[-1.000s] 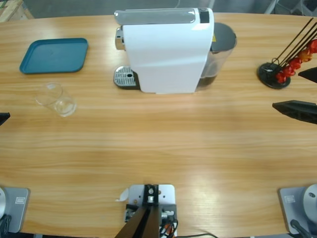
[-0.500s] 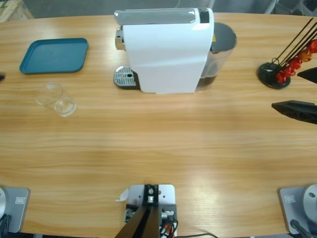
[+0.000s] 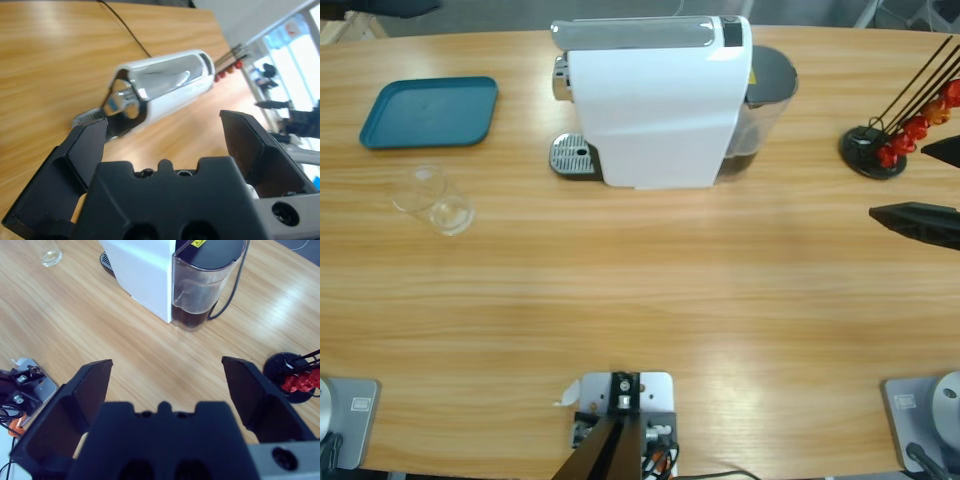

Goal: Pour coffee

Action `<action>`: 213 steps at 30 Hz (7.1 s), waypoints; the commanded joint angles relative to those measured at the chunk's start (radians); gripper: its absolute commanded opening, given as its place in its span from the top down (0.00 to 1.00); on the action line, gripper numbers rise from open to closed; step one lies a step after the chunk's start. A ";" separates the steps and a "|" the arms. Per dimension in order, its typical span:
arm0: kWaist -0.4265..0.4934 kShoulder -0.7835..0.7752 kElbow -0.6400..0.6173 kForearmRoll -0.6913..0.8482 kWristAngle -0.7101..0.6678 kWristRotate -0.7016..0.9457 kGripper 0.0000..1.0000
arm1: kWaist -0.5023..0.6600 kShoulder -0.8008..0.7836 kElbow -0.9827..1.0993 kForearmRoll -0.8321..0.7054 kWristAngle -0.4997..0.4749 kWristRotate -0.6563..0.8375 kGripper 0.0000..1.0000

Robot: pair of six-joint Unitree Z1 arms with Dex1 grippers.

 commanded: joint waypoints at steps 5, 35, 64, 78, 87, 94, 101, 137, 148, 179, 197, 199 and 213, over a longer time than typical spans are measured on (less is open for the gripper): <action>-0.007 0.195 -0.049 -0.012 -0.086 -0.024 0.23 | -0.013 -0.033 0.038 -0.008 -0.034 0.016 0.03; -0.013 0.353 -0.130 0.005 -0.069 -0.010 0.65 | -0.013 -0.040 0.044 -0.014 -0.042 0.026 0.03; -0.016 0.299 -0.214 0.014 -0.101 0.030 1.00 | -0.013 -0.036 0.043 -0.016 -0.041 0.026 0.03; -0.034 0.282 -0.294 0.032 -0.241 0.047 0.17 | -0.013 -0.036 0.042 -0.016 -0.041 0.026 0.03; -0.164 0.037 -0.104 0.033 0.104 0.534 0.00 | -0.013 -0.063 0.057 -0.026 -0.111 0.045 0.03; -0.229 -0.130 0.182 0.028 0.356 0.736 0.00 | -0.078 0.077 0.055 -0.099 -0.507 0.105 0.11; -0.235 -0.170 0.229 0.053 0.373 0.748 0.00 | -0.266 0.327 0.077 -0.313 -0.518 0.192 0.27; -0.238 -0.143 0.207 0.048 0.387 0.740 0.00 | -0.378 0.360 0.297 -0.721 -0.438 0.220 0.45; -0.238 -0.140 0.205 0.047 0.388 0.737 0.00 | -0.396 0.383 0.309 -0.735 -0.436 0.216 0.45; -0.247 -0.131 0.200 0.045 0.382 0.733 0.00 | -0.418 0.362 0.315 -0.788 -0.428 0.179 0.86; -0.276 -0.129 0.215 0.040 0.382 0.718 0.00 | -0.417 0.198 0.195 -0.596 -0.456 0.161 0.86; -0.277 -0.128 0.215 0.039 0.382 0.717 0.00 | -0.416 0.191 0.187 -0.591 -0.456 0.160 0.86; -0.294 -0.128 0.223 0.037 0.382 0.708 0.00 | -0.293 0.014 0.048 -0.455 -0.113 0.114 0.86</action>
